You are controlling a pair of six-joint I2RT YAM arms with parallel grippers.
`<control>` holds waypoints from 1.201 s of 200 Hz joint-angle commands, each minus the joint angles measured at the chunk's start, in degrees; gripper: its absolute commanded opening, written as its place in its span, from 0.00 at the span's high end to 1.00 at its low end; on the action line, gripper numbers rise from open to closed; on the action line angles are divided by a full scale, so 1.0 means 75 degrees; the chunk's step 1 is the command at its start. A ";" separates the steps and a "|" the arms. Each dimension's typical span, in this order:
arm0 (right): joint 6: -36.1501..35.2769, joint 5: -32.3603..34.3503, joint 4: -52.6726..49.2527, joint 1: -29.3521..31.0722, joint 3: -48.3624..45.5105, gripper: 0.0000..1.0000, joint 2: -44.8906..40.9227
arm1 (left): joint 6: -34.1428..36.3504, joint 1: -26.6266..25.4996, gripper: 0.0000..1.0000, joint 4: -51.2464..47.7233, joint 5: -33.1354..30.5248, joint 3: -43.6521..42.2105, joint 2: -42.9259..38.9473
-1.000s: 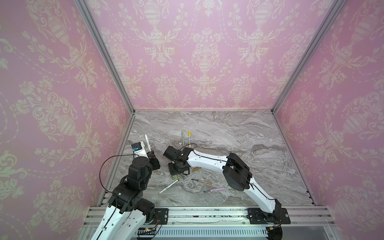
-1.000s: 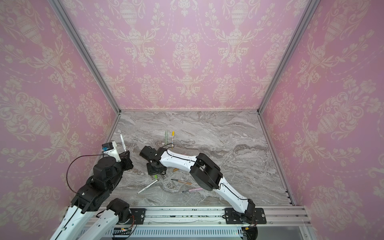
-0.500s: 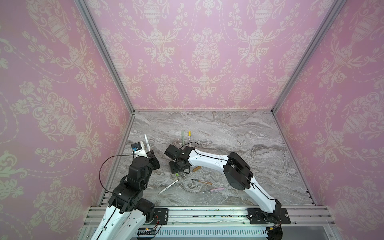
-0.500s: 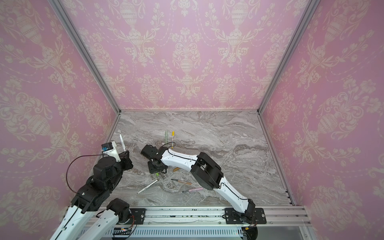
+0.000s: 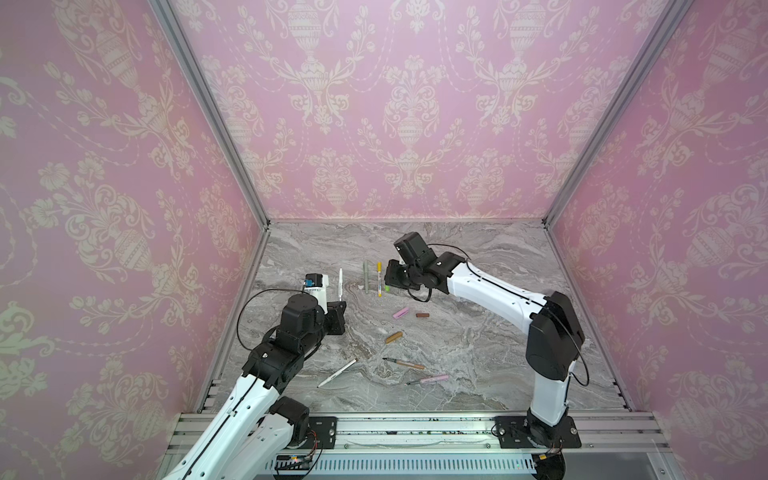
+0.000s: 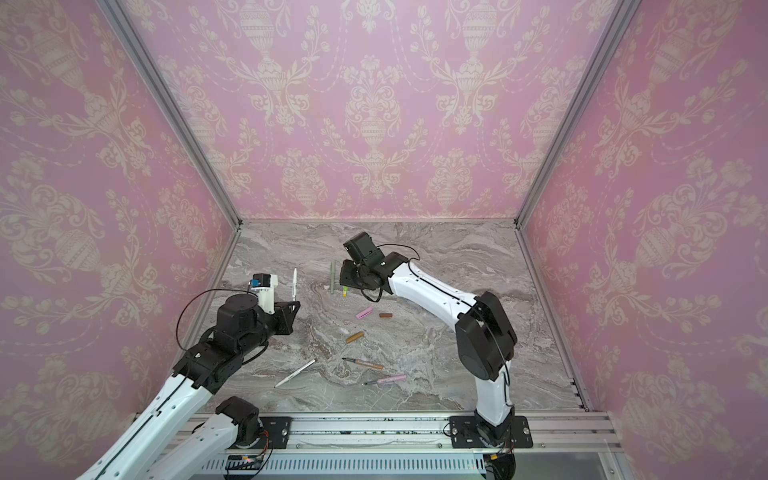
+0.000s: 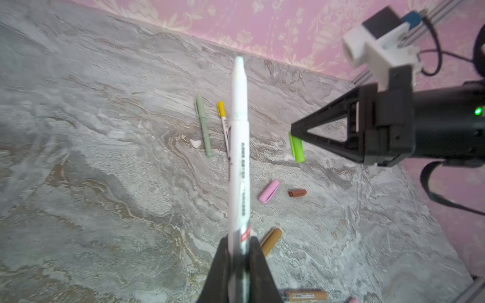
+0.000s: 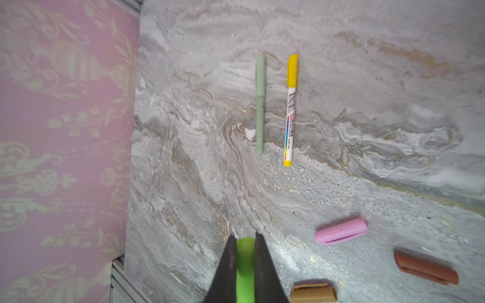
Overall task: Insert the pens into the pen caps
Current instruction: 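Lift the green cap with right gripper and carry it above the white pen, then lower the green cap onto the white pen tip held by left gripper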
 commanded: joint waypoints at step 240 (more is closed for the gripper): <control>0.1111 -0.1706 0.1440 -0.0110 0.0332 1.00 -0.0280 | -0.0216 -0.0082 1.00 0.1620 0.2658 -0.0467 0.0798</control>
